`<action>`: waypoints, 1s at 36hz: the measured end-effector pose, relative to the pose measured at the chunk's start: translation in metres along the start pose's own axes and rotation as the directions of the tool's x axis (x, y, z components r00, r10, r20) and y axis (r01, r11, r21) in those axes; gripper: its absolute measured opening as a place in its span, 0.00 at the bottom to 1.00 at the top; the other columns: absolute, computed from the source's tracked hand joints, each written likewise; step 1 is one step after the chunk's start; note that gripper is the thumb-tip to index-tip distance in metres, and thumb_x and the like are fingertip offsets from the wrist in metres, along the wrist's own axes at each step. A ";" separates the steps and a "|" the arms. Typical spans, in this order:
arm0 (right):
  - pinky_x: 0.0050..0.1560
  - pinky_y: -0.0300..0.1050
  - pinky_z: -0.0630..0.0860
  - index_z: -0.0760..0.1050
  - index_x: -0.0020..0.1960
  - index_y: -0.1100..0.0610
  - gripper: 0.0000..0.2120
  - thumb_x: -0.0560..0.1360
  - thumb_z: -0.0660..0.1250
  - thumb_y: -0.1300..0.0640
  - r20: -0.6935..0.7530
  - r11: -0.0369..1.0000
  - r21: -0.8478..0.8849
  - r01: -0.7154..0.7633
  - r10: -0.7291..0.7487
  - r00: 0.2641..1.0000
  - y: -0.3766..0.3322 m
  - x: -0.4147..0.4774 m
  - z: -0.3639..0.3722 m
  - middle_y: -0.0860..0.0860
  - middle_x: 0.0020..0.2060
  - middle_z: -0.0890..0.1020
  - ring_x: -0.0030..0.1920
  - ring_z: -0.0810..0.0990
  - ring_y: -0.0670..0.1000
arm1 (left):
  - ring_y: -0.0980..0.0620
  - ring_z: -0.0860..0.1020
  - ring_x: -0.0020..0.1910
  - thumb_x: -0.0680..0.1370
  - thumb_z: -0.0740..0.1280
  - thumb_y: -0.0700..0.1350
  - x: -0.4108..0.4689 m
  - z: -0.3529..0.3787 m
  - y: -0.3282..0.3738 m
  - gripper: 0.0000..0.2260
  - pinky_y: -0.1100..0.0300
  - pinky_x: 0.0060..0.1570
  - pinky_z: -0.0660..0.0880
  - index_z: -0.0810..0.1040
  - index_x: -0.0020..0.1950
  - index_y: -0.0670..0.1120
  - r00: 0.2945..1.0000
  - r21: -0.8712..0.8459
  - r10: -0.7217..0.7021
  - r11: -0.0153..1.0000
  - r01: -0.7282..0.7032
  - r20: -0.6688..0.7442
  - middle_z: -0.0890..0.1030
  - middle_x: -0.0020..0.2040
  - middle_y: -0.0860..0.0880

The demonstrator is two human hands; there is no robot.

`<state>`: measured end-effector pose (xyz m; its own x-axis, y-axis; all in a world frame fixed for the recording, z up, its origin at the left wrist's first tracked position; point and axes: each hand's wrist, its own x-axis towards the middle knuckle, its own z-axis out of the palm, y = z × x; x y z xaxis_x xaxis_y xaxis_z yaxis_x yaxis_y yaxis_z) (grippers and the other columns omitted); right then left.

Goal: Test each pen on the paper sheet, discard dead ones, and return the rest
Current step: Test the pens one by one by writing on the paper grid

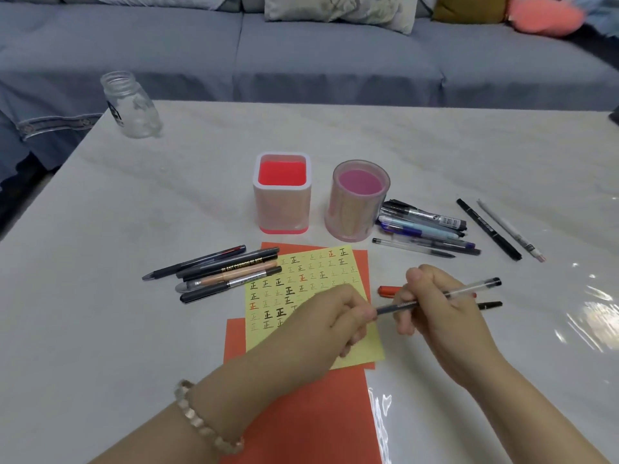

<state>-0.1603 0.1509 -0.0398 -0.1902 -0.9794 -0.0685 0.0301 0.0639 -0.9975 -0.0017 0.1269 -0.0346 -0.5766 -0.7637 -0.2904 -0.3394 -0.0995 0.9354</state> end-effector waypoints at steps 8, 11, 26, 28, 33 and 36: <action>0.31 0.33 0.70 0.77 0.39 0.55 0.05 0.73 0.67 0.56 0.012 0.933 -0.349 -0.092 0.103 0.995 0.019 0.013 -0.016 0.46 0.24 0.79 0.26 0.73 0.41 | 0.56 0.72 0.46 0.82 0.53 0.51 0.001 -0.001 -0.016 0.07 0.59 0.46 0.68 0.69 0.53 0.53 0.912 0.632 0.258 0.775 0.002 -0.319 0.75 0.46 0.55; 0.41 0.34 0.69 0.79 0.45 0.48 0.06 0.70 0.72 0.57 0.001 0.700 -0.712 0.045 -0.064 0.998 0.027 0.024 -0.040 0.44 0.35 0.79 0.39 0.75 0.43 | 0.57 0.74 0.45 0.81 0.55 0.49 -0.009 -0.014 -0.030 0.05 0.59 0.45 0.70 0.70 0.52 0.52 0.818 0.510 0.225 0.855 0.096 -0.530 0.76 0.45 0.56; 0.47 0.45 0.62 0.79 0.50 0.56 0.08 0.74 0.66 0.63 0.173 0.176 -0.965 0.195 -0.132 0.976 0.043 0.041 -0.039 0.52 0.44 0.81 0.49 0.75 0.58 | 0.43 0.74 0.35 0.68 0.74 0.36 -0.039 -0.094 -0.110 0.05 0.57 0.38 0.62 0.80 0.40 0.43 0.730 0.796 0.377 0.470 0.380 -0.571 0.77 0.39 0.47; 0.47 0.45 0.62 0.78 0.50 0.54 0.08 0.74 0.65 0.64 0.226 0.207 -0.943 0.260 -0.177 0.958 0.038 0.037 -0.033 0.50 0.41 0.80 0.45 0.75 0.57 | 0.41 0.74 0.35 0.66 0.75 0.36 -0.039 -0.099 -0.111 0.06 0.55 0.37 0.65 0.80 0.40 0.41 0.726 0.788 0.360 0.460 0.408 -0.586 0.78 0.38 0.45; 0.40 0.46 0.74 0.75 0.52 0.47 0.08 0.74 0.63 0.53 0.352 0.405 -0.815 0.413 -0.221 0.910 0.022 0.018 -0.009 0.42 0.42 0.75 0.40 0.76 0.50 | 0.41 0.74 0.40 0.69 0.69 0.42 -0.033 -0.090 -0.104 0.09 0.53 0.39 0.66 0.80 0.48 0.43 0.687 0.743 0.367 0.547 0.385 -0.627 0.77 0.44 0.44; 0.33 0.35 0.69 0.74 0.52 0.42 0.07 0.74 0.65 0.46 0.389 0.414 -0.795 0.444 -0.214 0.896 0.014 0.008 0.008 0.37 0.39 0.72 0.40 0.71 0.41 | 0.48 0.71 0.51 0.70 0.61 0.52 -0.029 -0.071 -0.088 0.18 0.55 0.50 0.65 0.73 0.57 0.47 0.745 0.759 0.443 0.639 0.128 -0.499 0.77 0.52 0.46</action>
<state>-0.1533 0.1422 -0.0540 0.2054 -0.9657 0.1586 -0.8517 -0.2562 -0.4571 0.0976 0.1119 -0.0940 -0.2095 -0.9312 0.2984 -0.8544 0.3227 0.4072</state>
